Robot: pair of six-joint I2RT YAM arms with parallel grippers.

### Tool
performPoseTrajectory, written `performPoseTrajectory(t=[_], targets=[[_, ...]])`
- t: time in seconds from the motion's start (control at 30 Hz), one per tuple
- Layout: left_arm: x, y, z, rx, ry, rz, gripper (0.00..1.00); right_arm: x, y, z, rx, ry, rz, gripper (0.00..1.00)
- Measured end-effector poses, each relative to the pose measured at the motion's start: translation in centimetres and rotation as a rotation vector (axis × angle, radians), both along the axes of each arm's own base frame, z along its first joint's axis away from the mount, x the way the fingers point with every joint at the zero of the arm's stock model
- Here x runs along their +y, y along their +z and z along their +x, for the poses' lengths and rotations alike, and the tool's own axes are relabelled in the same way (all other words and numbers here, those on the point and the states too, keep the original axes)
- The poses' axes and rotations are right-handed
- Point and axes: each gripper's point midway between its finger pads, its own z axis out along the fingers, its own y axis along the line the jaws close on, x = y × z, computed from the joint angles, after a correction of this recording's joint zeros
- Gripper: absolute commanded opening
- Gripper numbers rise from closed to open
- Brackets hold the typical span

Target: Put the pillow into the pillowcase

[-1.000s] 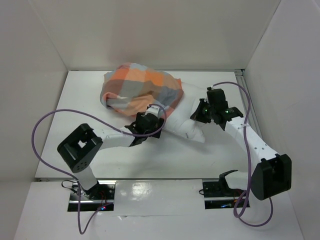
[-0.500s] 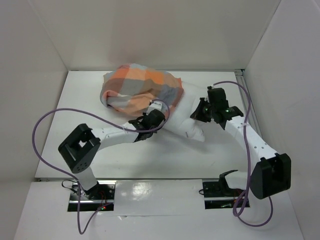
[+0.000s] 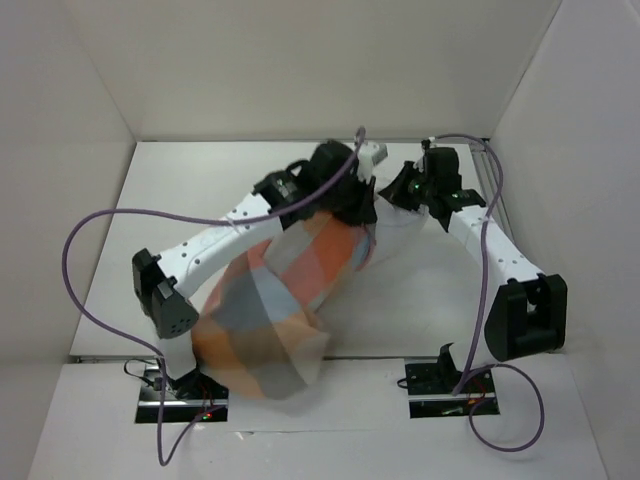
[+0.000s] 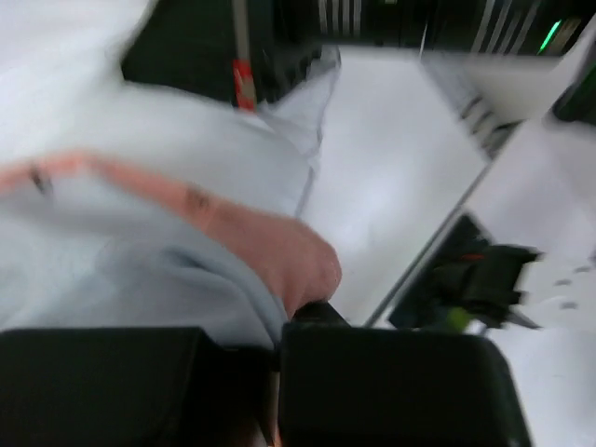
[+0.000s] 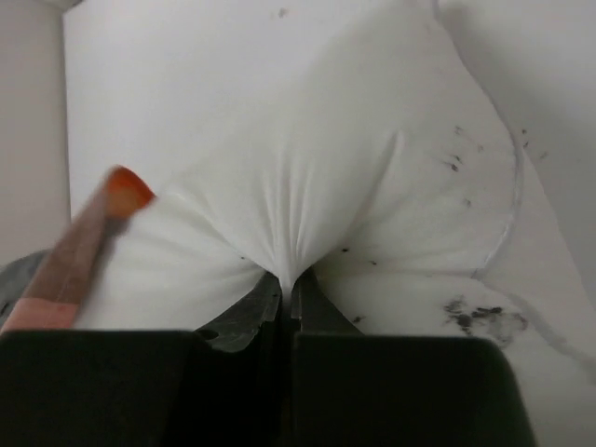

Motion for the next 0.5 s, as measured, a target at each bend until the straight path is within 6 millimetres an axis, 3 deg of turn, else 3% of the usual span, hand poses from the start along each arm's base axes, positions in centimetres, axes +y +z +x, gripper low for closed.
performPoseTrajectory(t=[0.1,0.2,0.33,0.5], targets=[[0.2,5.1,2.4,0.026,-0.026,-0.117,0.00,-0.4,2.2,0.0,-0.063,0.004,-0.006,0.00],[2.4,7.9,3.1,0.057,-0.026,-0.166,0.00,-1.9,4.0,-1.6,-0.089,-0.020,-0.046,0.00],[6.2,8.4,1.7,0.130,0.015,-0.148,0.00,-3.3,5.0,-6.2,-0.064,-0.030,-0.098,0.00],[9.5,8.1,-0.3,0.168,0.079,-0.087,0.00,-4.8,3.0,-12.1,0.051,-0.045,-0.146,0.00]])
